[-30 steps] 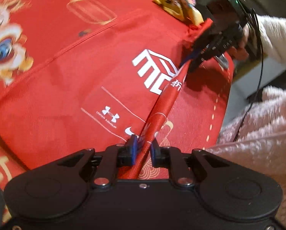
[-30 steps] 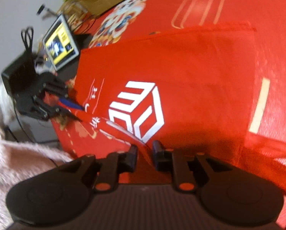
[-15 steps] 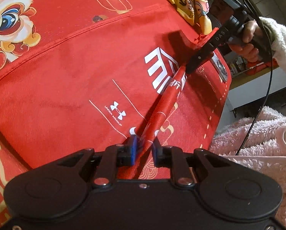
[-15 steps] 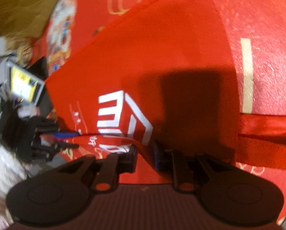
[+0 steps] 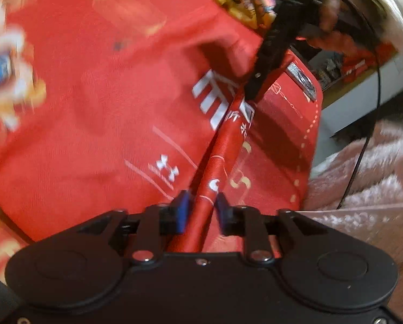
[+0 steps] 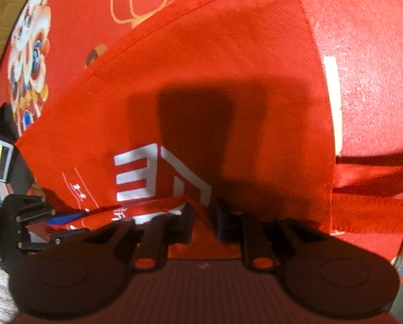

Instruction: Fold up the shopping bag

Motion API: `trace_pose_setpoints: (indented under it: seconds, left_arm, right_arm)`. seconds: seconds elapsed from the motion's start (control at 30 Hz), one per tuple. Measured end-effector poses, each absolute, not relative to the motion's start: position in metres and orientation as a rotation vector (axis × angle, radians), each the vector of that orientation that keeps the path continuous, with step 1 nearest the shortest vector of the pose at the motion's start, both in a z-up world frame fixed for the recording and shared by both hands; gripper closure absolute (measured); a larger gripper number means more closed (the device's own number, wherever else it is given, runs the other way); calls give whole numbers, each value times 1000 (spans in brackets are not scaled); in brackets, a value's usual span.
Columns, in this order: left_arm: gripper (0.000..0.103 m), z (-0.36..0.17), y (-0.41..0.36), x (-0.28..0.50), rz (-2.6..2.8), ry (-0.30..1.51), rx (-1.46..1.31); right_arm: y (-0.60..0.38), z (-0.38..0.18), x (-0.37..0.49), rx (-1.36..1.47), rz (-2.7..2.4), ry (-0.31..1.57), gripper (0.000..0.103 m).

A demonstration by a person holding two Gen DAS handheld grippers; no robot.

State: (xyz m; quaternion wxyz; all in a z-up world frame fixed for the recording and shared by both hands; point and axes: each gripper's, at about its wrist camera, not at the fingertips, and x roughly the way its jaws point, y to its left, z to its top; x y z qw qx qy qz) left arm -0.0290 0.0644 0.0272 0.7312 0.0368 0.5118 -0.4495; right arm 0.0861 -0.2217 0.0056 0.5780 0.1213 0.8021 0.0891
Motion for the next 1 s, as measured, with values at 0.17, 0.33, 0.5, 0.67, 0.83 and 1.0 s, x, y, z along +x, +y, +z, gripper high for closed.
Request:
trace_pose_setpoints:
  seconds: [0.17,0.33,0.5,0.67,0.83,1.0]
  left_arm:
    - [46,53,62,-58,-975,902,249]
    - [49,82,67,-72,-933,758,217]
    - [62,77,56,-78,-989,835,99]
    - [68,57,46,-80,-850,913,74]
    - [70,53,49,-82,-714,909,-16]
    - [70,52,50,-80,-585,905,-73]
  right_arm:
    - [-220,0,92,273,166,1923,90]
    - [-224,-1,89,277,153,1924,90]
    - [-226,-4,87,261,166,1930,90]
    - [-233,-6,82,266,201,1918,90]
    - [-240,-7,75,256,236,1898,90]
    - [-246,-10,71,250,268,1892,91]
